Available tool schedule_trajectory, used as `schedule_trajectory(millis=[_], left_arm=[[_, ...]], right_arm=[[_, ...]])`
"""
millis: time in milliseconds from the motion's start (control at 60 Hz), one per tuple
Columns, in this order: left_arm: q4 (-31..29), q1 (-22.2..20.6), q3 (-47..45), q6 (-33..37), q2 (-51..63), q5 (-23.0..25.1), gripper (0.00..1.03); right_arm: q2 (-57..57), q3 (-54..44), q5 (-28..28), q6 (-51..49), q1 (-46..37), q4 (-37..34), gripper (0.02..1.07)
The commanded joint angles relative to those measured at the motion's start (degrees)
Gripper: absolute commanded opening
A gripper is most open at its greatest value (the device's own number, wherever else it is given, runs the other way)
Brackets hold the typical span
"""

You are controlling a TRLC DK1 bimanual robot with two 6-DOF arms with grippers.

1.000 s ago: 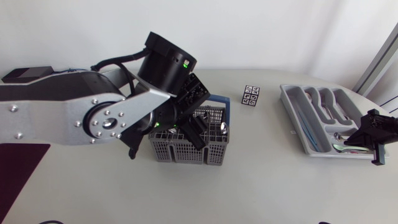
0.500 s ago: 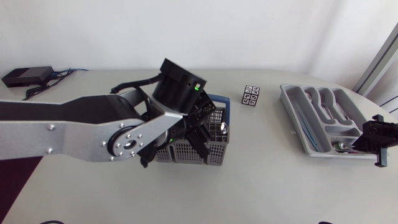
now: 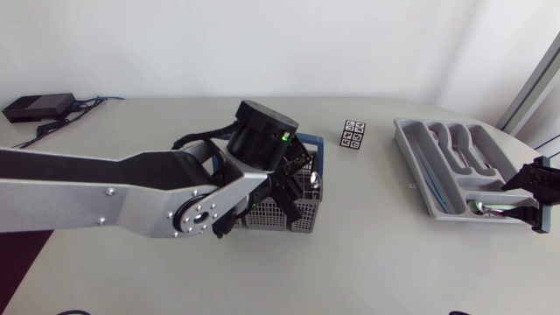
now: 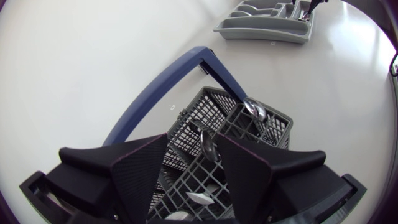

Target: Transfer all utensils from the basket to the drawer tray.

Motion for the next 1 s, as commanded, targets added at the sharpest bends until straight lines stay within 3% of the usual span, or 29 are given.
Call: schedule_trajectory(millis=[0, 200, 417, 750, 983], left_arm=[[1.33, -0.61, -1.92, 1.03, 1.51, -0.96, 0.56], [2.91, 0.18, -1.22, 0.67, 3.62, -0.96, 0.46], [4.94, 0.09, -1.13, 0.67, 4.85, -0.87, 0.29], [5.02, 0.18, -2.28, -0.2, 5.37, -0.87, 0.15], [8.36, 0.27, -4.39, 0.15, 4.76, -0.87, 0.06]], right_arm=[[-1.84, -3.01, -1.1, 0.27, 0.04, -1.81, 1.0], [-6.14, -6.35, -5.24, 1.41, -0.23, -3.3, 1.0], [-11.15, -11.36, -7.17, 1.32, 0.13, -3.22, 1.0], [-14.49, -14.61, -8.22, 1.59, 1.62, -2.78, 1.0], [-17.13, -17.86, -8.66, 2.73, 2.94, -1.72, 1.0]])
